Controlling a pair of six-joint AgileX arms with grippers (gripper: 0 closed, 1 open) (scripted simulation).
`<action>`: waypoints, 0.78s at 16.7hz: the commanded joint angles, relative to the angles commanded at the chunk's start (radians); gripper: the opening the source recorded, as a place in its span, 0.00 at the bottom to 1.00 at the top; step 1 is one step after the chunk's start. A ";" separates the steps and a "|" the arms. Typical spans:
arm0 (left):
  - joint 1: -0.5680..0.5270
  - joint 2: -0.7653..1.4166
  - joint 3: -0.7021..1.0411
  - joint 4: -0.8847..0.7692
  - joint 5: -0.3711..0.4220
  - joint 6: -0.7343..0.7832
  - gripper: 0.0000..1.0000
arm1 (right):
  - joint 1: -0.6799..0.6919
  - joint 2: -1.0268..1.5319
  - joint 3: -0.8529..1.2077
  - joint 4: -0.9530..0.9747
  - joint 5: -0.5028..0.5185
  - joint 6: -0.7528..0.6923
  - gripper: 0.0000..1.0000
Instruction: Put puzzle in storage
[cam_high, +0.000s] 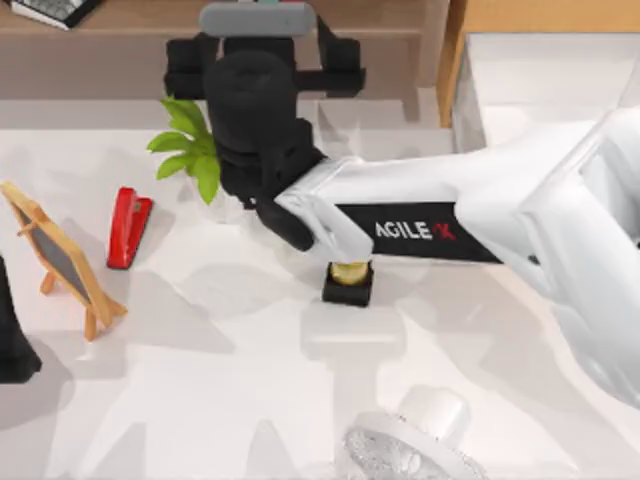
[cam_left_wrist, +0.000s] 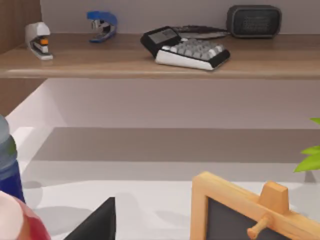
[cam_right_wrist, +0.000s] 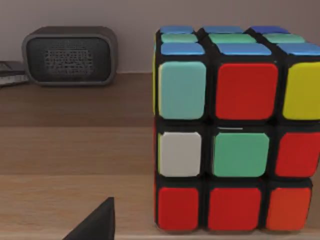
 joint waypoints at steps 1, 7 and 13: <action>0.000 0.000 0.000 0.000 0.000 0.000 1.00 | -0.005 -0.001 -0.004 -0.002 -0.002 0.000 1.00; 0.000 0.000 0.000 0.000 0.000 0.000 1.00 | -0.032 0.068 0.130 -0.060 -0.032 -0.002 1.00; 0.000 0.000 0.000 0.000 0.000 0.000 1.00 | -0.078 0.171 0.327 -0.152 -0.076 -0.004 1.00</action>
